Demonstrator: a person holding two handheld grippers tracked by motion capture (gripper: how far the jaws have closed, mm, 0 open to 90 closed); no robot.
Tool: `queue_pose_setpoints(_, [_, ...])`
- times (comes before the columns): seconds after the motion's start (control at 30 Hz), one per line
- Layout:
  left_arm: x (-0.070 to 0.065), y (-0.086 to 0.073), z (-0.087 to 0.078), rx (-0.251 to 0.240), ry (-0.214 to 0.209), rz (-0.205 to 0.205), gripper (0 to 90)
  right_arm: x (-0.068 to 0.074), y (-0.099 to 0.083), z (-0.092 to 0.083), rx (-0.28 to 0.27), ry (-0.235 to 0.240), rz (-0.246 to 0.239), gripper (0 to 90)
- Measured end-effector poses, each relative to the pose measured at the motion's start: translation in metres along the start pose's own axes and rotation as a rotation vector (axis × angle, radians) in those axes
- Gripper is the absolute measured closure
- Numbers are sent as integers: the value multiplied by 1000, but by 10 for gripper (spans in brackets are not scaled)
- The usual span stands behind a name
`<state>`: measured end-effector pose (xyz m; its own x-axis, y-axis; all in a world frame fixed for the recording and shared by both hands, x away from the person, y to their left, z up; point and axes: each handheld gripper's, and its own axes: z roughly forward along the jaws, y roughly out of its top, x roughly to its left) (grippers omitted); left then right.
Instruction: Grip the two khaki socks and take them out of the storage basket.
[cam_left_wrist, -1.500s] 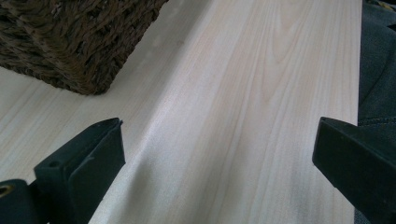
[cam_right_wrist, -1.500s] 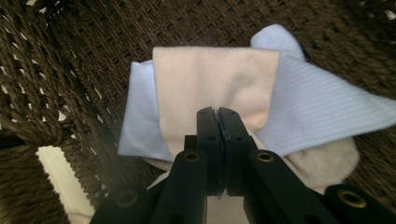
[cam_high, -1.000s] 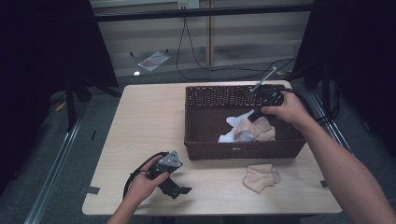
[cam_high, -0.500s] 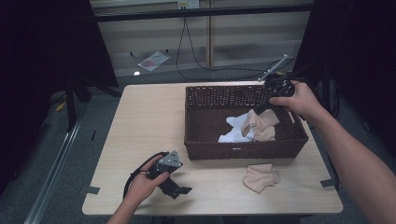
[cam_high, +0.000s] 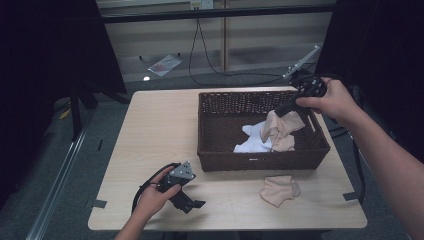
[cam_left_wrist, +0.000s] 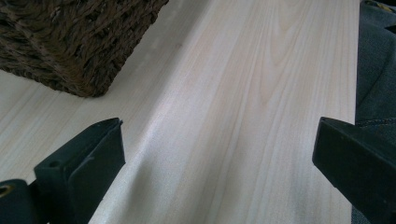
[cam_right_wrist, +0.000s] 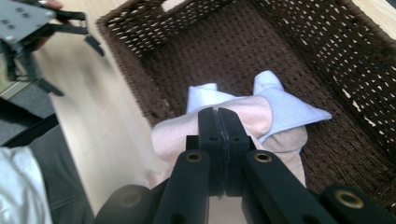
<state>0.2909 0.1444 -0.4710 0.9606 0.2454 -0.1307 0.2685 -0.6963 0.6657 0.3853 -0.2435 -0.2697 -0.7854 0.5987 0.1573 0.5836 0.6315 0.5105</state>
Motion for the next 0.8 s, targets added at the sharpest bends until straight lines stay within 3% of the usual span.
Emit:
queue_pose_setpoints(0.4, [0, 0, 0, 1, 1, -7, 20, 20, -3, -33, -17, -1, -52, 900])
queue_pose_setpoints(0.8, [-1, 1, 0, 3, 0, -3, 21, 36, -14, -49, -42, 20, -102, 900])
